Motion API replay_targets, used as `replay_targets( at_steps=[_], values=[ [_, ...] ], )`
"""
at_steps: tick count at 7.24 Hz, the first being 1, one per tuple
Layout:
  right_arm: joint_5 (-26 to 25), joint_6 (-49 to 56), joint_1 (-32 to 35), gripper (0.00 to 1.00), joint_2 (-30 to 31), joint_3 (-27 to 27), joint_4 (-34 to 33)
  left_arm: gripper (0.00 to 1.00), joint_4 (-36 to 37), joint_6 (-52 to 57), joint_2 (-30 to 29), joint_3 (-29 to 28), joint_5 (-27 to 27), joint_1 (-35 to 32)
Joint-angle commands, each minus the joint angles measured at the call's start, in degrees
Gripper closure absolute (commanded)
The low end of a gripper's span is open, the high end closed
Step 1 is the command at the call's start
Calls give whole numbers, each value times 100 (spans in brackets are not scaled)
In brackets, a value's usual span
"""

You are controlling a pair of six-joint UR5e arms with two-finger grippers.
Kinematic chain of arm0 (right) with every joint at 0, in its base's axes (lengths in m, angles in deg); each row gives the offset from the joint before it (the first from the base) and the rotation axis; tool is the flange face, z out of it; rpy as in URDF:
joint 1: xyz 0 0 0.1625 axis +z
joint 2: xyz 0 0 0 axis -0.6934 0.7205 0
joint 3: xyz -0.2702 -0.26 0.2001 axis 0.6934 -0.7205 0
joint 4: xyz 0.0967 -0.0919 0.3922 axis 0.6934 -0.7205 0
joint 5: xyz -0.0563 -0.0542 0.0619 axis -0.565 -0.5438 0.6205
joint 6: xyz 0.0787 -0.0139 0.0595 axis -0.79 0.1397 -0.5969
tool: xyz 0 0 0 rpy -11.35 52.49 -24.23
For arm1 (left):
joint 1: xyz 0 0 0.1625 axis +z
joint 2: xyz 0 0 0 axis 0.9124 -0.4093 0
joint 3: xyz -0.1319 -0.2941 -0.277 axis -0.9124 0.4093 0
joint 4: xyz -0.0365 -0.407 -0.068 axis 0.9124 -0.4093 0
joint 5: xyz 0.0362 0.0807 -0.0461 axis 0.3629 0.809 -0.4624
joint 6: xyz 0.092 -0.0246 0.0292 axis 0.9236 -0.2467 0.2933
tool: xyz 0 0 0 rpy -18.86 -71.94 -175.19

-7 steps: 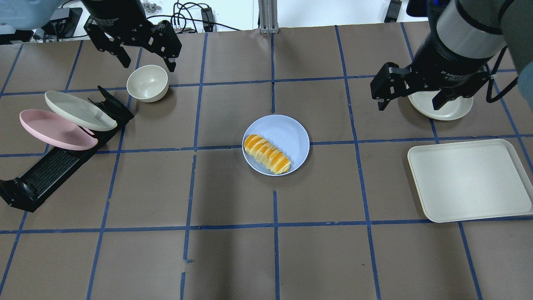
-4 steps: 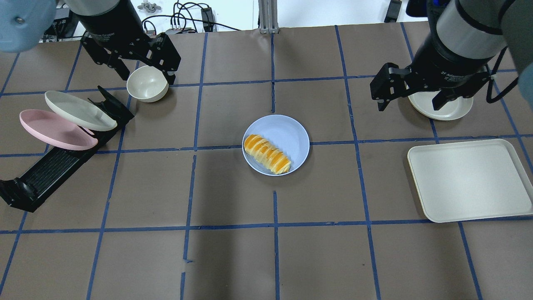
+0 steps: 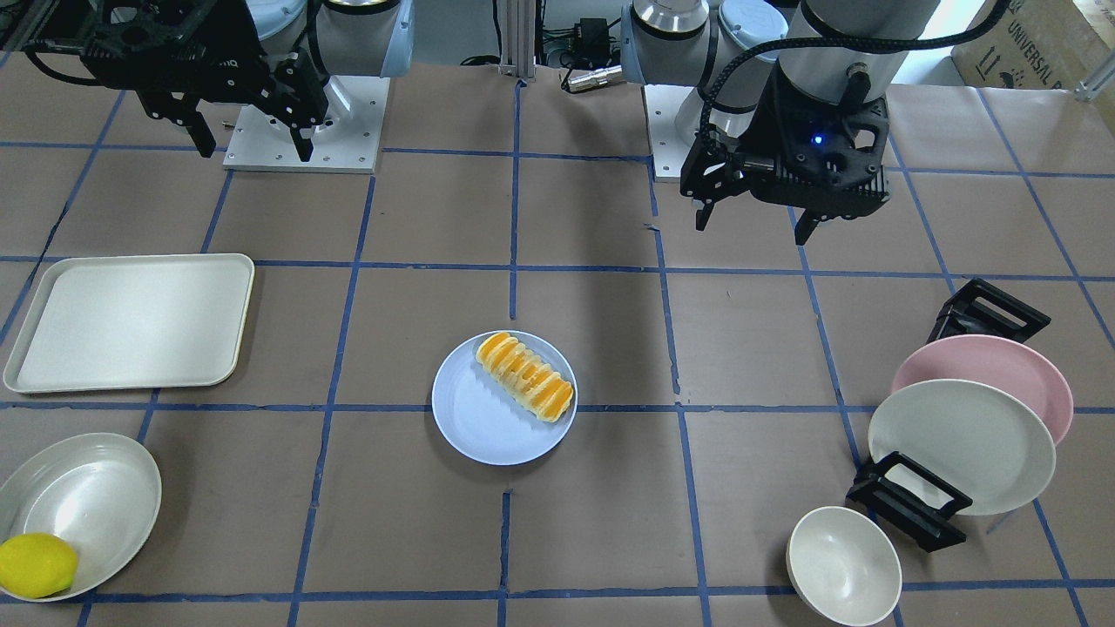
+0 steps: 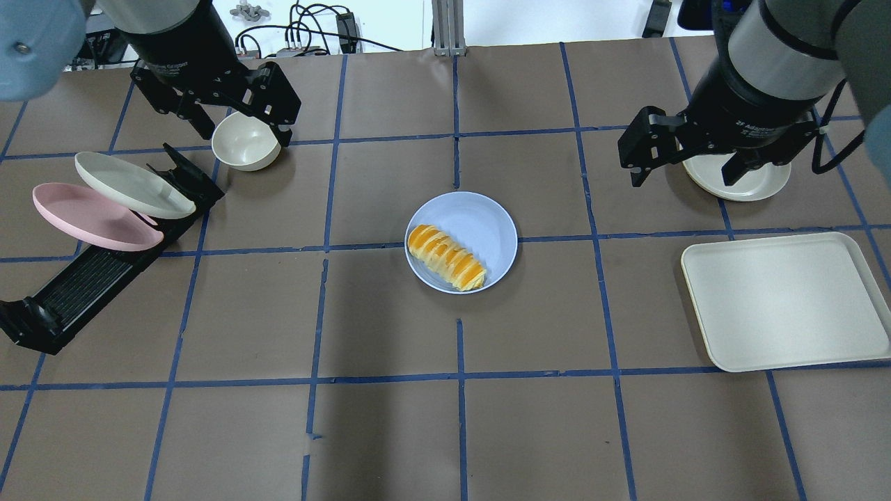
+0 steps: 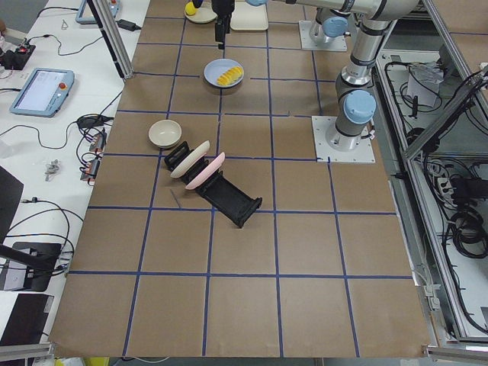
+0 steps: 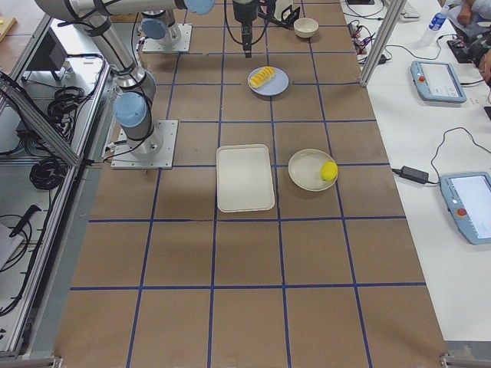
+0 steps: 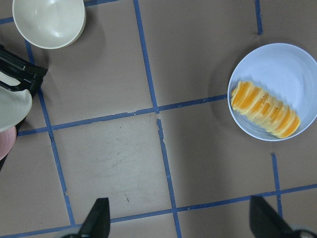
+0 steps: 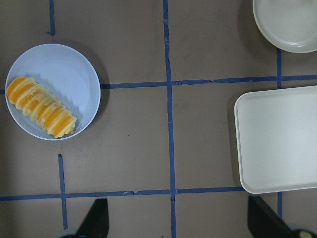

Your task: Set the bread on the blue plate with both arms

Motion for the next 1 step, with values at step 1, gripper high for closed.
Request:
replay_targets(
  at_steps=[1],
  values=[
    [-9,0,-2,1,-3,1,-8,0,-2,-65,-22,-11,2,-5]
  ],
)
